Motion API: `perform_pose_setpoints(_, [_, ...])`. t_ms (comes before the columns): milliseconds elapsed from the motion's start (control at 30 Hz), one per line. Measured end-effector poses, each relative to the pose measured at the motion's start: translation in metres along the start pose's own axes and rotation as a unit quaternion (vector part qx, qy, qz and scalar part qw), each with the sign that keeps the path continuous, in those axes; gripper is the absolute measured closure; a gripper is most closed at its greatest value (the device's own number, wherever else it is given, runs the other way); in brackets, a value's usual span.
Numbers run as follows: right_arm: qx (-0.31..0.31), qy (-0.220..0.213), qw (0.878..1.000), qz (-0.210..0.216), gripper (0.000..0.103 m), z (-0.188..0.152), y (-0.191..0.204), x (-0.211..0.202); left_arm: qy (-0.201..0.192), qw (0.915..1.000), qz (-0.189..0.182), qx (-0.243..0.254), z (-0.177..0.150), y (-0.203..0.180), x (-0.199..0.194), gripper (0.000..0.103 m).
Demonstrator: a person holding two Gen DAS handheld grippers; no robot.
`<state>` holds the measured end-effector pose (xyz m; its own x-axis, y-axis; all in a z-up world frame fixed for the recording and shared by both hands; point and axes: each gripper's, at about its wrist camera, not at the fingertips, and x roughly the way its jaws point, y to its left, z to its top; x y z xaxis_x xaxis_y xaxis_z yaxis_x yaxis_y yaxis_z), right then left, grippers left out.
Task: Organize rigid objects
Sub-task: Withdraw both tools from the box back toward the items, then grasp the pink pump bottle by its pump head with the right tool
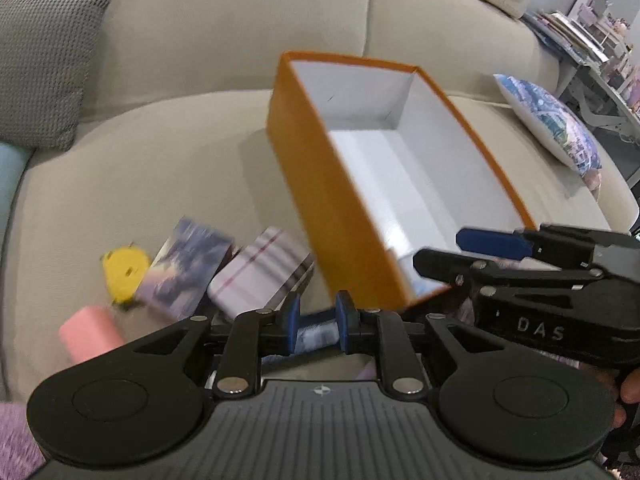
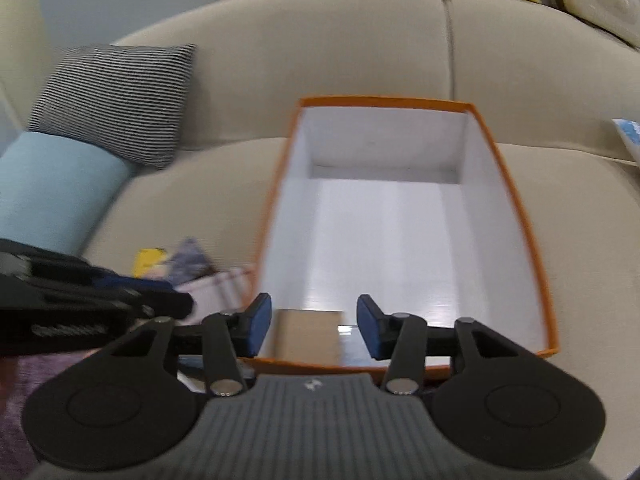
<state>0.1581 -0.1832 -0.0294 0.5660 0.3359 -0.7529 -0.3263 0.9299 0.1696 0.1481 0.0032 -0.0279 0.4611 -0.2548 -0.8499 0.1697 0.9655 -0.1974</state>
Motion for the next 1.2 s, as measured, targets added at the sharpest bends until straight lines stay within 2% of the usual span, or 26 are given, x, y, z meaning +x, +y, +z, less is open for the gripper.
perform_pose_setpoints(133, [-0.015,-0.008,1.0,0.019,0.055,-0.01,0.028,-0.004,0.014,0.9996,0.013,-0.021,-0.021,0.02,-0.009,0.082])
perform_pose_setpoints(267, [-0.044,0.014,0.997,0.056,0.055,-0.023,0.06,0.005,0.039,0.9971,0.037,-0.054,-0.043,0.045,-0.013,0.082])
perform_pose_setpoints(367, [-0.073,0.044,0.994,0.074,0.06,-0.032,0.081,0.02,0.062,0.9945,0.052,-0.066,-0.054,0.062,-0.016,0.082])
perform_pose_setpoints(500, [-0.083,0.094,0.986,0.109,0.063,-0.039,0.099,0.041,0.071,0.9923,0.064,-0.079,-0.064,0.081,-0.024,0.082])
perform_pose_setpoints(667, [-0.095,0.153,0.972,0.153,0.064,-0.048,0.122,0.071,0.097,0.9878,0.092,-0.079,-0.07,0.099,-0.027,0.082])
perform_pose_setpoints(900, [-0.115,0.229,0.95,0.177,0.065,-0.069,0.146,0.114,0.11,0.9876,0.086,-0.072,-0.079,0.111,-0.021,0.082])
perform_pose_setpoints(1133, [-0.136,0.272,0.934,0.187,0.066,-0.087,0.159,0.138,0.117,0.9875,0.076,-0.073,-0.08,0.116,-0.011,0.082])
perform_pose_setpoints(1200, [-0.134,0.275,0.933,0.187,0.066,-0.089,0.161,0.145,0.119,0.9874,0.075,-0.072,-0.08,0.117,-0.007,0.082])
